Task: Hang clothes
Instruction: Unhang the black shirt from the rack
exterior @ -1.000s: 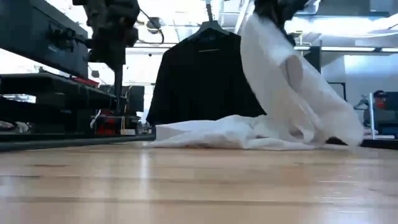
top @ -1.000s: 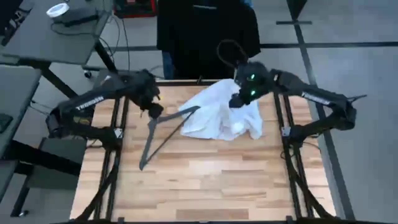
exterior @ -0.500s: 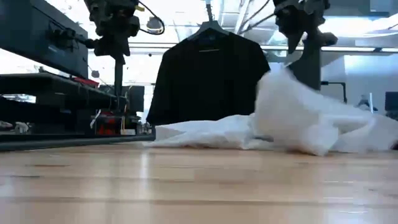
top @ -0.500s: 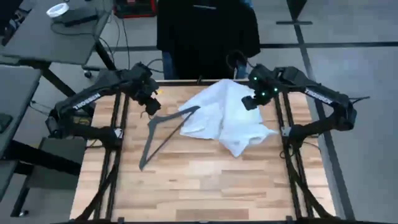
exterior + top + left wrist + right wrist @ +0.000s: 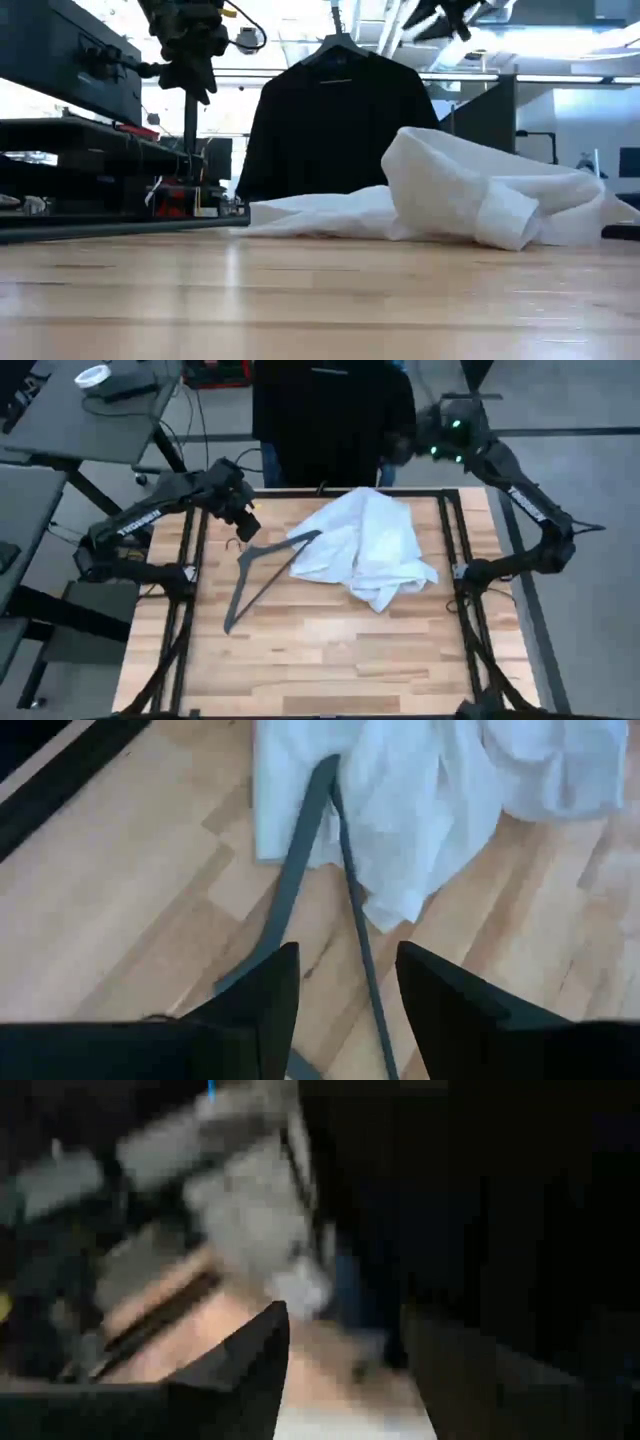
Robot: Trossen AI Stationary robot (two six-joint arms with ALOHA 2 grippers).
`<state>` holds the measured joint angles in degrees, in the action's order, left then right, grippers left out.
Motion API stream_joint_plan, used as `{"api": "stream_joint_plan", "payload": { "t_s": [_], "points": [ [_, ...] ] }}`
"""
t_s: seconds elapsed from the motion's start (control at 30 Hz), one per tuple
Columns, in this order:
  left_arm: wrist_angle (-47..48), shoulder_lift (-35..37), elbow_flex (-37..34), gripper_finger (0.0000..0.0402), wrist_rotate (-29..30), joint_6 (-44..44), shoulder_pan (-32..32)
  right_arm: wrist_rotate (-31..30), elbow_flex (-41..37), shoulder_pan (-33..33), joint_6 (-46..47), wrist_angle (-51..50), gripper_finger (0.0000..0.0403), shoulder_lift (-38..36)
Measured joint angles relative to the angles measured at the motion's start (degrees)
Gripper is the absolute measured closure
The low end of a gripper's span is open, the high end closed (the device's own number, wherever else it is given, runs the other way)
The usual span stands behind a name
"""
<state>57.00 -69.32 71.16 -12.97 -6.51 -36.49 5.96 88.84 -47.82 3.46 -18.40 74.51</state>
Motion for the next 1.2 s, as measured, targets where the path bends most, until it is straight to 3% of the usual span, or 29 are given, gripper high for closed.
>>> {"api": "stream_joint_plan", "payload": {
  "t_s": [0.17,0.6,0.93,1.2],
  "points": [
    [-0.61,0.00,0.00,0.0251,0.10,-0.43,0.00,0.17,0.04,-5.51,-13.42,14.22,0.0224,2.96],
    [0.32,0.00,0.00,0.0251,0.16,-0.02,0.00,6.07,5.32,-19.37,-9.89,16.11,0.0224,17.91],
    [0.58,-0.02,-0.02,0.0251,0.17,1.07,0.00,22.72,6.80,-18.19,-7.33,16.99,0.0230,20.59],
    [-1.91,-0.04,-0.02,0.0251,0.61,3.44,0.00,24.24,6.86,-16.15,-7.88,13.49,0.0237,22.30]
  ]
}}
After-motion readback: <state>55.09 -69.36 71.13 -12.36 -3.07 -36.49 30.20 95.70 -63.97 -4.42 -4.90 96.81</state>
